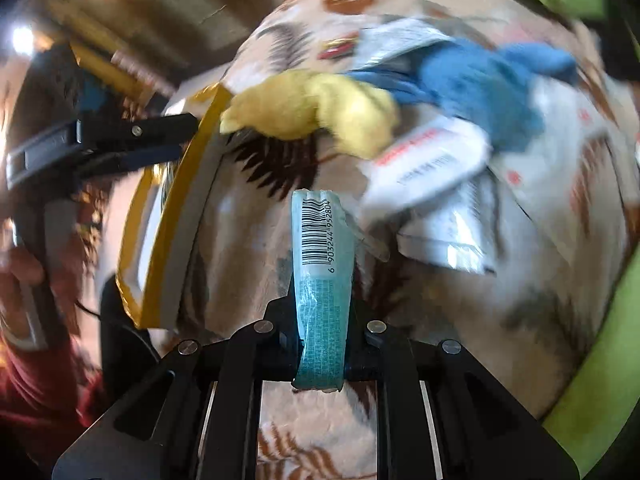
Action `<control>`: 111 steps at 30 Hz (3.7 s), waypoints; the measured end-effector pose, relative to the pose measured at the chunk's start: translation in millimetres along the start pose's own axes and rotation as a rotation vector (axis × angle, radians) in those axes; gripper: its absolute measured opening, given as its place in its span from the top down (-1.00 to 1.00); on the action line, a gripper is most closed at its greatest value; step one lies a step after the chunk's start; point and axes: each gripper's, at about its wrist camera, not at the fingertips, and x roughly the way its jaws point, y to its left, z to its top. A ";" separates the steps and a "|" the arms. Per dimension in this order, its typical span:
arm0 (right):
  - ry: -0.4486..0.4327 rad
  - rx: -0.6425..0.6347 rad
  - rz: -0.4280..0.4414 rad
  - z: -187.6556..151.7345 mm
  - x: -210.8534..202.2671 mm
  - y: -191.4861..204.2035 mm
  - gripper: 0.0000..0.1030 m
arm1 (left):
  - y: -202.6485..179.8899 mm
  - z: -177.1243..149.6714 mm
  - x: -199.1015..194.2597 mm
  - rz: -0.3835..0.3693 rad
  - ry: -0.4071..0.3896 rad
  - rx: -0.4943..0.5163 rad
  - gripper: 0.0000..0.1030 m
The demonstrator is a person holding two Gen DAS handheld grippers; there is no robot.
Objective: Organize soft objects
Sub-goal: 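Grasp and lift the yellow towel with the left tool while the right tool holds the teal packet, then carry the towel over the tray with the left tool while the right tool drops the teal packet in, then grasp the green-and-white printed sachet from the bedspread with the right tool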
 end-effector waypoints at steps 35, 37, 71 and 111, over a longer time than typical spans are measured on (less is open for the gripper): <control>-0.064 0.085 0.122 4.0 -37.4 -12.7 0.75 | -14.0 -13.4 11.6 -0.064 -0.116 -0.256 0.13; -0.064 0.086 0.130 5.0 -38.5 -7.8 0.74 | -18.3 -17.5 -3.1 -0.056 -0.135 -0.203 0.13; 0.086 -0.020 0.231 52.0 122.9 174.4 0.73 | 163.1 -67.5 -59.8 0.278 -0.032 -0.077 0.02; -0.140 0.244 0.203 82.1 45.5 38.6 0.09 | 31.3 -39.0 -38.0 0.118 -0.058 0.291 -0.60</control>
